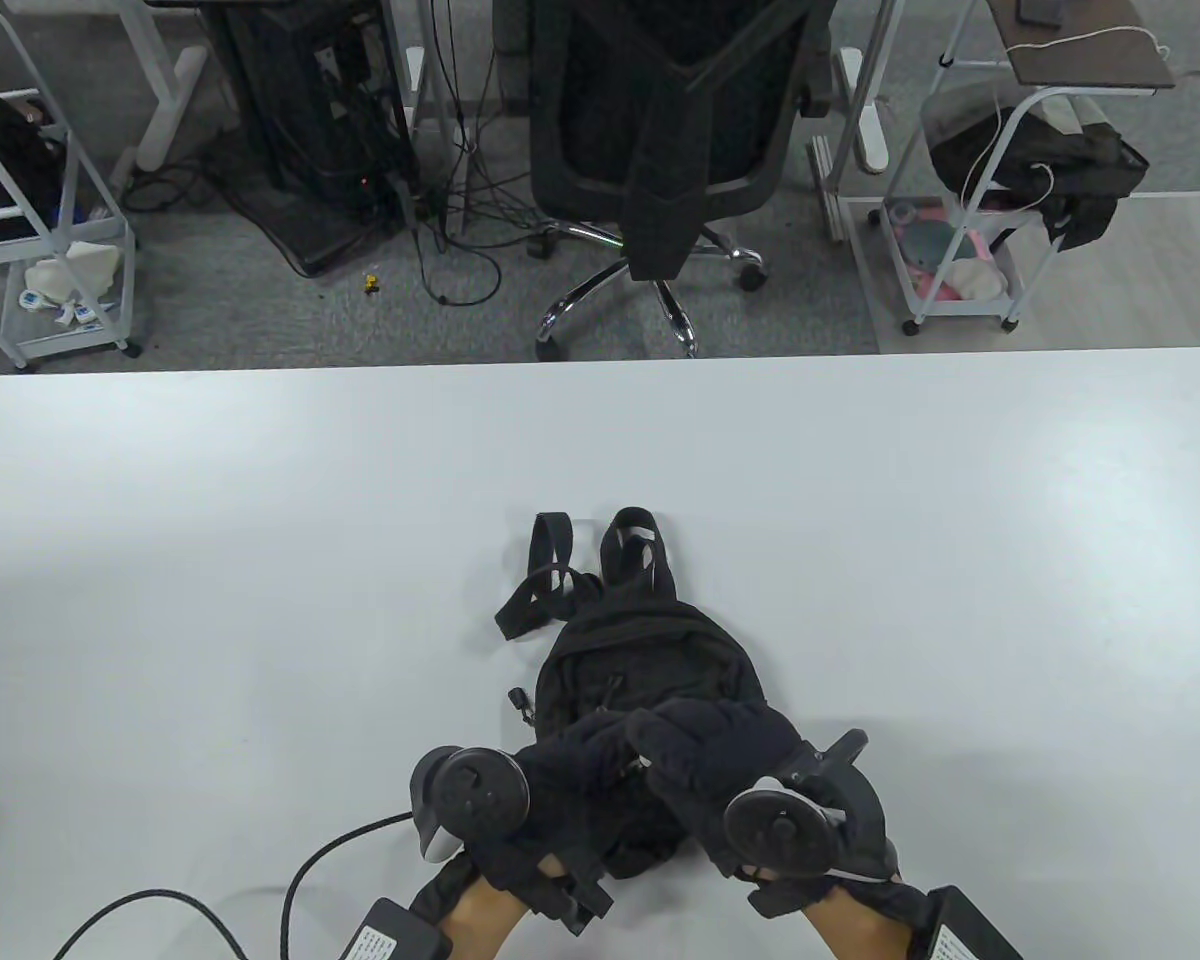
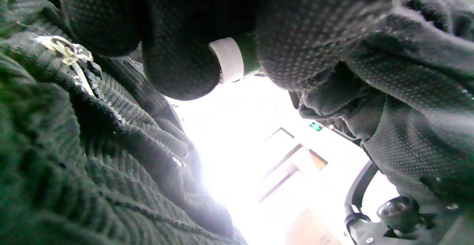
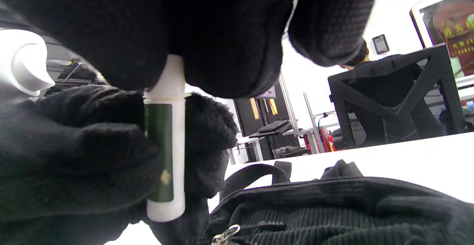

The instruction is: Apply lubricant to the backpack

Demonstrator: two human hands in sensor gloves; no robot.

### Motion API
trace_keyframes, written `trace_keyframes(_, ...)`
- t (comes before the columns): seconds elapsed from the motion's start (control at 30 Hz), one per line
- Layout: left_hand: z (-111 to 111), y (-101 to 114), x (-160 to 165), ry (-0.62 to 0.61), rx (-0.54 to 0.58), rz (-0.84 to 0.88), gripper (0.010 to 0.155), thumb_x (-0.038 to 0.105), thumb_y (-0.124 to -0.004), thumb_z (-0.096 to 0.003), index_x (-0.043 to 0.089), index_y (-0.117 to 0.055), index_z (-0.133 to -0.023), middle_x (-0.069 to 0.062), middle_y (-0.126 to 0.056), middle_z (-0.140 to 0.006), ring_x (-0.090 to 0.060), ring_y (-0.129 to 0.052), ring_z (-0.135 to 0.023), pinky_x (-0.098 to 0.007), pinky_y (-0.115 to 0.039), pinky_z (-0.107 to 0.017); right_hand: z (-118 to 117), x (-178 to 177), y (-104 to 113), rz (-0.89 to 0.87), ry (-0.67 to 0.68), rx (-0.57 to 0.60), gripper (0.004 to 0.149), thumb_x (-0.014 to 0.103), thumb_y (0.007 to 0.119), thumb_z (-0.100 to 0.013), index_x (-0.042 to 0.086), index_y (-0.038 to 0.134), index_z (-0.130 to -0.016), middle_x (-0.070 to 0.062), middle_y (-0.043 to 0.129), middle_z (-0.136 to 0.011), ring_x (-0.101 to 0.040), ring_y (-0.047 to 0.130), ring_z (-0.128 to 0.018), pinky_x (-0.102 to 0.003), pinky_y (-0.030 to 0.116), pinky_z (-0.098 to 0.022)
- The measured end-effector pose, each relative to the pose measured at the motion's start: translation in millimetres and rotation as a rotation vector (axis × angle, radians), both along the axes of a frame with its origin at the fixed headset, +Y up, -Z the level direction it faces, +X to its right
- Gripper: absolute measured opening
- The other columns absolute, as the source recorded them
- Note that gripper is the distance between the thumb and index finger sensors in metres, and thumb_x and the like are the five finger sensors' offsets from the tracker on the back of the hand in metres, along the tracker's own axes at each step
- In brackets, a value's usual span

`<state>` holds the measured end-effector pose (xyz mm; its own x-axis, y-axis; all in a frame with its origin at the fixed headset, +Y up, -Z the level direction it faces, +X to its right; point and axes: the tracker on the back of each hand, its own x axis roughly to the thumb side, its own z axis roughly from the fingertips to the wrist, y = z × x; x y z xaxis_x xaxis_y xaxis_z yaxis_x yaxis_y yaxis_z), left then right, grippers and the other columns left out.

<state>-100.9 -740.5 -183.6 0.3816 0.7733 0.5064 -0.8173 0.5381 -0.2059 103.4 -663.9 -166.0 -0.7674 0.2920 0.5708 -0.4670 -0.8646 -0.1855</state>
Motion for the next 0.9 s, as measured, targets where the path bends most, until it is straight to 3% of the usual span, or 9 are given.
trace_keyframes(0.23, -1.1, 7.8, 1.5, -0.005, 0.029, -0.029, 0.053, 0.029, -0.097, -0.038, 0.004, -0.092, -0.084, -0.02, -0.092, -0.077, -0.039, -0.106, -0.051, -0.062, -0.084, -0.055, -11.4, 3.6, -7.5, -0.131, 0.041, -0.131, 0.044, 0.039, 0.096, -0.039, 0.031, 0.091, -0.082, -0.001, 0.093, -0.077, -0.011, 0.107, -0.046, -0.043, 0.086, -0.051)
trace_keyframes(0.43, -0.9, 3.4, 1.0, 0.04, -0.013, -0.021, 0.053, 0.033, -0.098, -0.0384, 0.004, -0.094, -0.083, -0.02, -0.094, -0.074, -0.037, -0.108, -0.047, -0.06, -0.087, -0.052, -16.6, 7.5, -12.7, -0.125, 0.024, -0.157, 0.045, 0.041, 0.095, -0.039, 0.034, 0.089, -0.083, 0.001, 0.093, -0.078, -0.011, 0.107, -0.047, -0.043, 0.086, -0.051)
trace_keyframes(0.57, 3.2, 6.1, 2.3, 0.066, 0.03, -0.057, 0.054, 0.035, -0.098, -0.0386, 0.005, -0.093, -0.083, -0.019, -0.094, -0.075, -0.035, -0.108, -0.048, -0.059, -0.088, -0.052, -18.2, 10.2, -15.7, -0.119, 0.008, -0.161, 0.054, 0.047, 0.097, -0.038, 0.031, 0.086, -0.087, 0.001, 0.094, -0.078, -0.011, 0.108, -0.048, -0.043, 0.086, -0.051)
trace_keyframes(0.7, 1.7, 5.1, -2.4, 0.044, 0.028, -0.032, 0.057, 0.04, -0.092, -0.0424, 0.008, -0.088, -0.09, -0.018, -0.09, -0.084, -0.038, -0.105, -0.056, -0.063, -0.083, -0.054, -16.2, 11.9, -10.1, -0.12, -0.007, -0.118, 0.051, 0.046, 0.096, -0.038, 0.031, 0.086, -0.087, 0.002, 0.094, -0.078, -0.011, 0.108, -0.048, -0.043, 0.086, -0.051)
trace_keyframes(0.8, -0.9, 6.0, -13.0, 0.036, 0.019, 0.033, 0.066, 0.045, -0.087, -0.0452, 0.009, -0.077, -0.099, -0.022, -0.079, -0.095, -0.045, -0.097, -0.069, -0.067, -0.076, -0.057, -16.6, 23.9, 0.8, -0.136, -0.058, -0.067, 0.051, 0.046, 0.096, -0.038, 0.033, 0.086, -0.087, 0.002, 0.093, -0.078, -0.011, 0.107, -0.049, -0.043, 0.086, -0.051)
trace_keyframes(0.9, -3.3, 11.3, -28.7, 0.045, 0.027, 0.101, 0.067, 0.046, -0.085, -0.0461, 0.009, -0.074, -0.101, -0.025, -0.07, -0.101, -0.05, -0.09, -0.077, -0.069, -0.072, -0.06, -19.0, 44.4, 14.6, -0.167, -0.128, -0.031, 0.049, 0.045, 0.096, -0.038, 0.036, 0.087, -0.086, 0.003, 0.093, -0.079, -0.012, 0.106, -0.051, -0.044, 0.085, -0.052)
